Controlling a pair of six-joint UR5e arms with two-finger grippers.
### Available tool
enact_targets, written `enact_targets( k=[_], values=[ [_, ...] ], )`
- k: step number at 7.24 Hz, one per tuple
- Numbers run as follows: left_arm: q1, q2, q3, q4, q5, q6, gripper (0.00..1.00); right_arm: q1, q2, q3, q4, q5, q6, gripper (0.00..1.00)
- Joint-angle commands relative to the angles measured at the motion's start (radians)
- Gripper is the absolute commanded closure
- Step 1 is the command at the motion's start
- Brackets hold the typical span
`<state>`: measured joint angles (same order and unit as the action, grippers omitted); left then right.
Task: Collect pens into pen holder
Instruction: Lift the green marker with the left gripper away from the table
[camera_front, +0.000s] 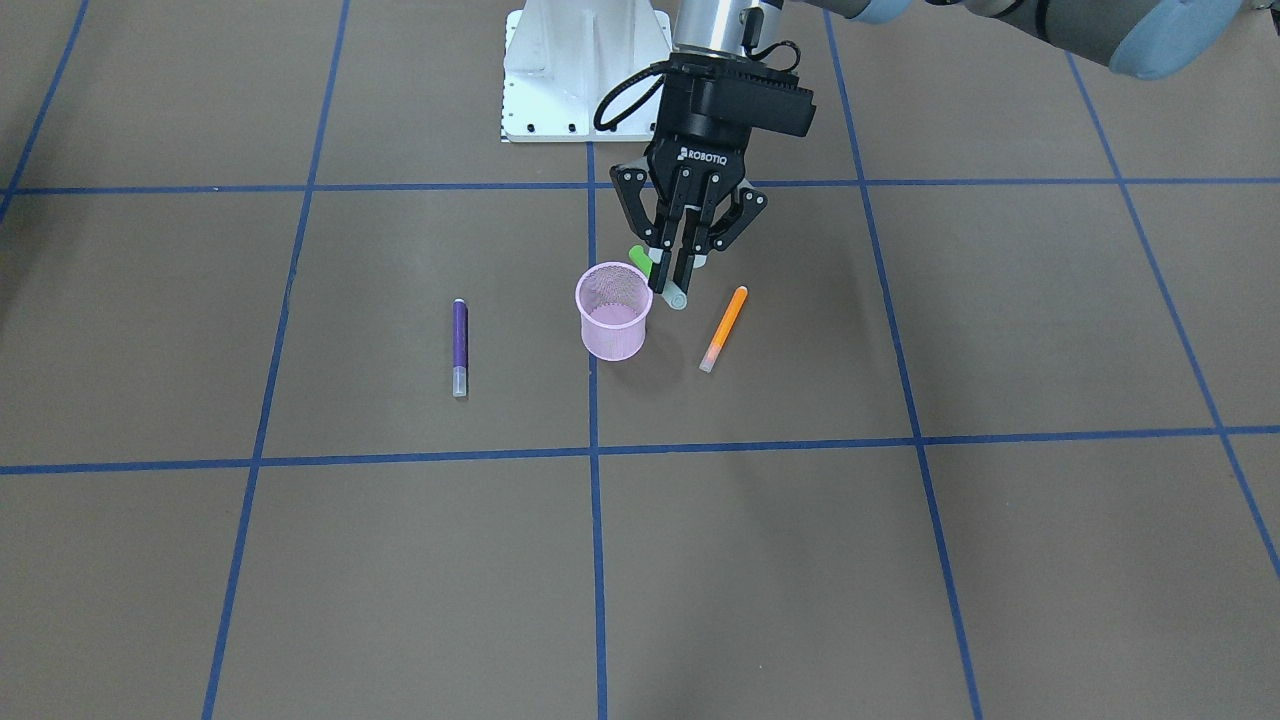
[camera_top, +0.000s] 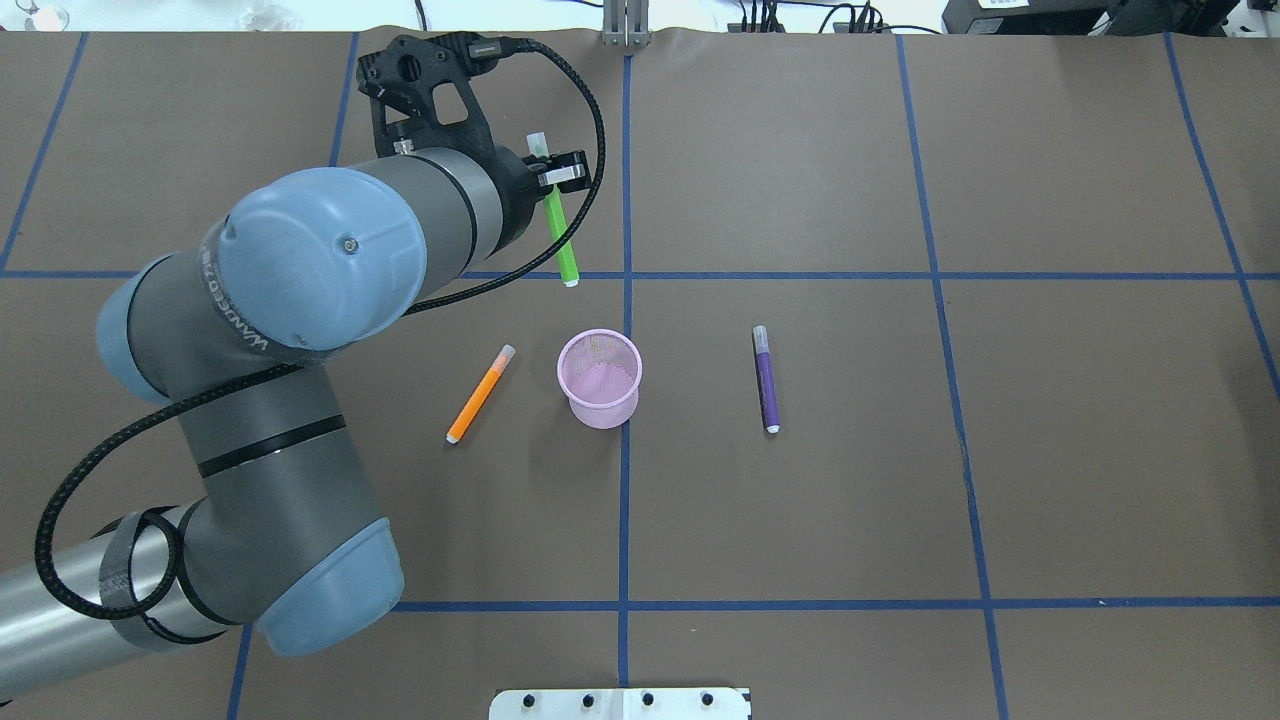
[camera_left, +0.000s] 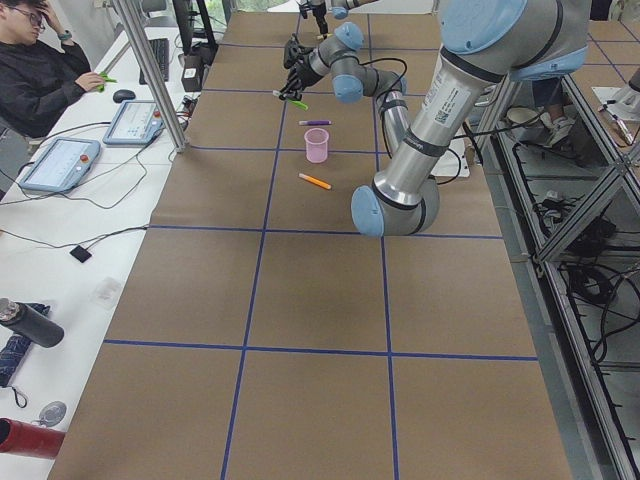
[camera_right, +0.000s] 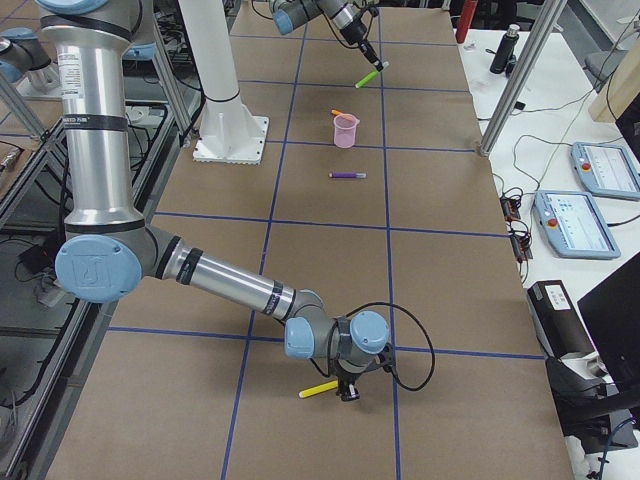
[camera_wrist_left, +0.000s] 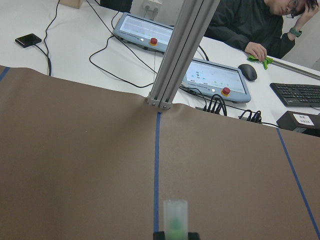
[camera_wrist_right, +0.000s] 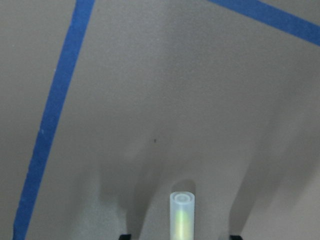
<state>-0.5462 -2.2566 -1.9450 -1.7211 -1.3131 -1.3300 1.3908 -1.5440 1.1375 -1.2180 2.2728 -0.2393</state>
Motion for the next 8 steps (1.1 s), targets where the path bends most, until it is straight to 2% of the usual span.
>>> enact_targets(
  k=[1,3,4,5,6,7,8],
  values=[
    [0.0,0.002,0.001,0.0,0.0,0.0,1.0,-0.001,-0.001,-0.002,0.0,0.001,-0.002,0.76],
    [0.0,0.0,0.001,0.0,0.0,0.002,1.0,-0.003,0.001,-0.018,0.0,-0.001,-0.012,0.76],
    [0.0,0.0,0.001,0.0,0.0,0.002,1.0,-0.001,0.001,-0.019,0.0,-0.001,-0.021,0.86],
    [0.0,0.0,0.001,-0.002,0.0,0.002,1.0,-0.001,-0.001,-0.012,0.002,0.002,-0.022,1.0],
    [0.0,0.002,0.001,0.0,0.0,0.002,1.0,-0.001,0.001,0.011,0.002,0.007,-0.02,1.0],
    [0.0,0.003,0.004,-0.002,0.0,0.005,1.0,0.005,0.002,0.063,-0.005,0.046,0.0,1.0],
    [0.002,0.005,0.008,-0.002,0.0,0.005,1.0,0.045,0.025,0.074,-0.008,0.106,0.038,1.0]
  ],
)
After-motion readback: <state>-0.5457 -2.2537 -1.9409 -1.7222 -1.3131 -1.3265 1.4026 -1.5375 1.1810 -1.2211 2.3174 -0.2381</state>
